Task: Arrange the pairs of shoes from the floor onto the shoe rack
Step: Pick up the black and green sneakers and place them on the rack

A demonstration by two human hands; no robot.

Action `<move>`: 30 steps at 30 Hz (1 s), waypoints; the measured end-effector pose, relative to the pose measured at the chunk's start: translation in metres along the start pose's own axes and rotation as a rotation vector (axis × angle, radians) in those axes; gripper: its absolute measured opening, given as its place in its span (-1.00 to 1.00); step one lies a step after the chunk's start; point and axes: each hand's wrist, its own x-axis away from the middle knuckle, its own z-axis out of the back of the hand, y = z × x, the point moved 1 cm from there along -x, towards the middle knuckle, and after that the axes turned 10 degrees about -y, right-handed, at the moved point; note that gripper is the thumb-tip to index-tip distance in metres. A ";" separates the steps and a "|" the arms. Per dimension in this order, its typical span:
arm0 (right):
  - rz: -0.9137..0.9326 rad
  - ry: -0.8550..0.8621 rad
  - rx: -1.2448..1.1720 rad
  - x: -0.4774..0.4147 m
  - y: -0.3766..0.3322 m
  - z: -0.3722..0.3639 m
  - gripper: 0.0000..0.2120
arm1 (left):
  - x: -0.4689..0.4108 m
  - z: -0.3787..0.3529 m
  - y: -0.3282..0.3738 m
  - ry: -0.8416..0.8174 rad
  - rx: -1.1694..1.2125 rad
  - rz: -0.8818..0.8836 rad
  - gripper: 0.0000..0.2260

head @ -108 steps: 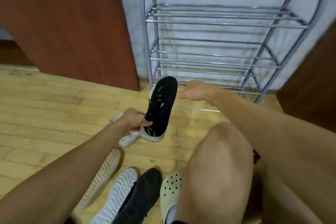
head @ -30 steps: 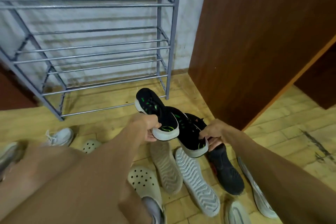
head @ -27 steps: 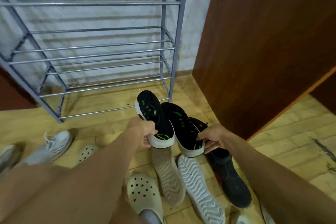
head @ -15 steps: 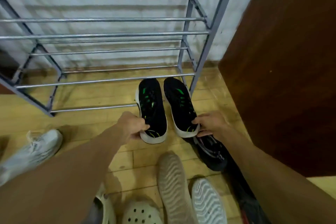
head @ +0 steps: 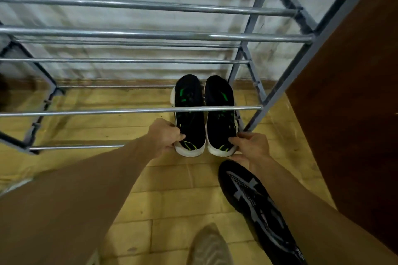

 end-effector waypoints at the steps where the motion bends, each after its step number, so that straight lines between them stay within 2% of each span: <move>1: 0.004 0.022 0.018 -0.004 0.001 0.000 -0.64 | -0.004 -0.003 0.001 -0.002 0.011 0.006 -0.80; 3: 0.031 0.060 0.085 -0.009 0.003 -0.001 -0.65 | -0.014 -0.007 -0.001 0.018 0.023 0.012 -0.82; 5: 0.076 0.072 0.152 -0.011 0.001 -0.001 -0.67 | -0.020 -0.007 -0.004 0.061 0.034 0.010 -0.76; 11: 0.102 -0.030 0.408 0.013 0.002 0.015 -0.67 | 0.001 -0.012 -0.006 0.074 0.058 0.051 -0.69; 15: 0.030 -0.052 0.582 0.049 0.012 0.063 -0.63 | 0.033 -0.016 -0.009 0.069 0.014 0.116 -0.38; 18: -0.022 -0.055 0.675 0.079 0.015 0.097 -0.59 | 0.070 -0.028 -0.011 -0.040 0.014 0.097 -0.55; 21: -0.106 -0.105 0.823 0.120 0.022 0.121 -0.53 | 0.117 -0.053 -0.022 -0.140 -0.107 0.149 -0.66; 25: -0.166 -0.113 0.927 0.159 0.041 0.133 -0.71 | 0.157 -0.093 -0.043 -0.274 -0.260 0.113 -0.63; 30: -0.268 -0.156 0.839 0.167 0.074 0.123 -0.41 | 0.176 -0.130 -0.060 -0.395 -0.248 0.090 -0.71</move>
